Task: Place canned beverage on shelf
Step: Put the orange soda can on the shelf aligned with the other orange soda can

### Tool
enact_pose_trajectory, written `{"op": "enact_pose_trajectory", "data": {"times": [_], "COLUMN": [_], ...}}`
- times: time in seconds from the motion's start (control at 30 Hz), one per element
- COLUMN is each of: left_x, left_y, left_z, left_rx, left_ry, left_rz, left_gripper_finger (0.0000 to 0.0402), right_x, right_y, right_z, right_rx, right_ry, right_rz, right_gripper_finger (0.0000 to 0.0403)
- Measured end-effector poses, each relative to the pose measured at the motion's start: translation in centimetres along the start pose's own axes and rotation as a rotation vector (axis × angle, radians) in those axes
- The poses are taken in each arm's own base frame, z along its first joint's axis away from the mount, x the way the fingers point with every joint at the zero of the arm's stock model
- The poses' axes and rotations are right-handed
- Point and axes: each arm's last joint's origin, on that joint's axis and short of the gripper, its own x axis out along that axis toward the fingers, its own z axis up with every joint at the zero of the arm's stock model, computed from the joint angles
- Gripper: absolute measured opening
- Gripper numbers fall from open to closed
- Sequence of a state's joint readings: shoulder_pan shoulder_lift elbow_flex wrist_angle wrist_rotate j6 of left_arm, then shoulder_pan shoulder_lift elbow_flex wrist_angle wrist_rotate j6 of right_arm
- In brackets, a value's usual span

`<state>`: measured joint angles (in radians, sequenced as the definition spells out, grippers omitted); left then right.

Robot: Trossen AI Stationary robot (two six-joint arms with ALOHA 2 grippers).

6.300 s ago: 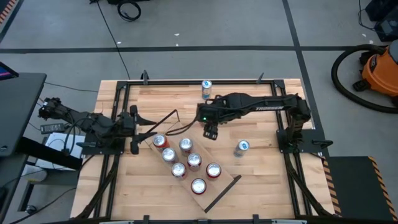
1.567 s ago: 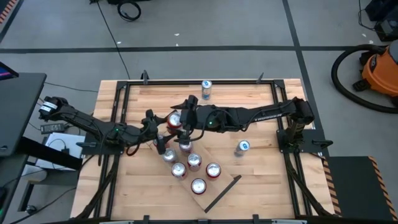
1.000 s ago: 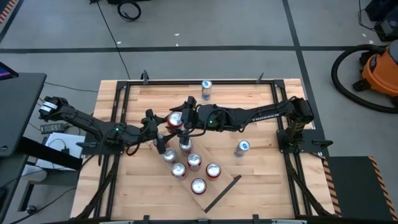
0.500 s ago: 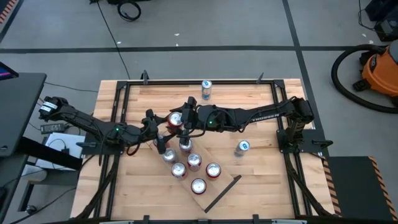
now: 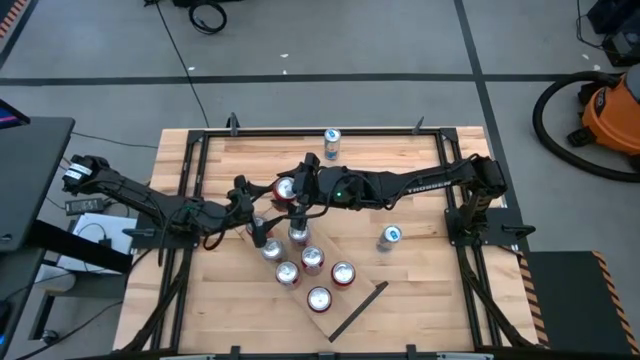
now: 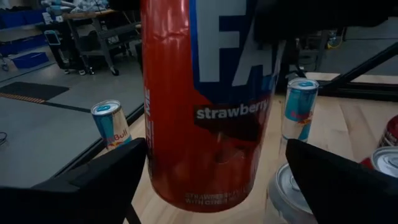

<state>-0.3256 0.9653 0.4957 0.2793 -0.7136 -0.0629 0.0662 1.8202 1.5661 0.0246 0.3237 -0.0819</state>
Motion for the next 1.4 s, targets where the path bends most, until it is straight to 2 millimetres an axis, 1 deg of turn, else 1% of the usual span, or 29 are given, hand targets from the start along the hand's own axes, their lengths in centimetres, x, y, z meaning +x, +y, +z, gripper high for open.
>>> {"op": "enact_pose_trajectory", "data": {"times": [0.2, 0.4, 0.5, 0.6, 0.83, 0.97, 1.13, 1.2, 1.33, 1.4], "left_x": [-0.1, -0.9, -1.7, -2.7, -5.3, -6.3, -6.6, -6.6, -6.6, -6.6], "left_y": [0.1, 0.5, 1.0, 1.6, 2.7, 3.0, 2.8, 2.8, 2.8, 2.8], "left_z": [-0.1, 0.8, 1.2, 1.7, 2.6, 2.7, 2.7, 2.7, 2.6, 2.6], "left_rx": [0.027, 0.051, 0.041, 0.01, -0.044, -0.057, -0.057, -0.056, -0.058, -0.058], "left_ry": [0.028, 0.08, 0.093, 0.071, 0.022, 0.01, 0.004, 0.004, 0.009, 0.01], "left_rz": [-0.001, -0.003, -0.002, 0.015, 0.009, 0.0, -0.008, -0.004, 0.002, 0.002], "left_gripper_finger": [0.0398, 0.0398, 0.0398, 0.0398, 0.0398, 0.0398, 0.0398, 0.0398, 0.0398, 0.0398], "right_x": [0.1, 0.1, 0.1, 0.2, 0.6, 1.0, 1.9, 2.2, 3.0, 3.1], "right_y": [-0.2, -0.4, -0.4, -0.4, -0.3, -0.1, 0.1, 0.1, 0.2, 0.2], "right_z": [-0.3, -0.4, -0.5, -0.5, -1.2, -1.5, -2.8, -2.9, -3.7, -4.0], "right_rx": [0.006, 0.006, 0.006, 0.008, 0.008, 0.01, 0.011, 0.017, 0.015, 0.011], "right_ry": [0.032, 0.045, 0.051, 0.049, 0.073, 0.08, 0.122, 0.107, 0.119, 0.14], "right_rz": [-0.004, 0.0, 0.053, 0.089, 0.124, 0.128, 0.128, 0.124, 0.115, 0.115], "right_gripper_finger": [0.0316, 0.0316, 0.0316, 0.0316, 0.0316, 0.0316, 0.0316, 0.0316, 0.0316, 0.0316]}}
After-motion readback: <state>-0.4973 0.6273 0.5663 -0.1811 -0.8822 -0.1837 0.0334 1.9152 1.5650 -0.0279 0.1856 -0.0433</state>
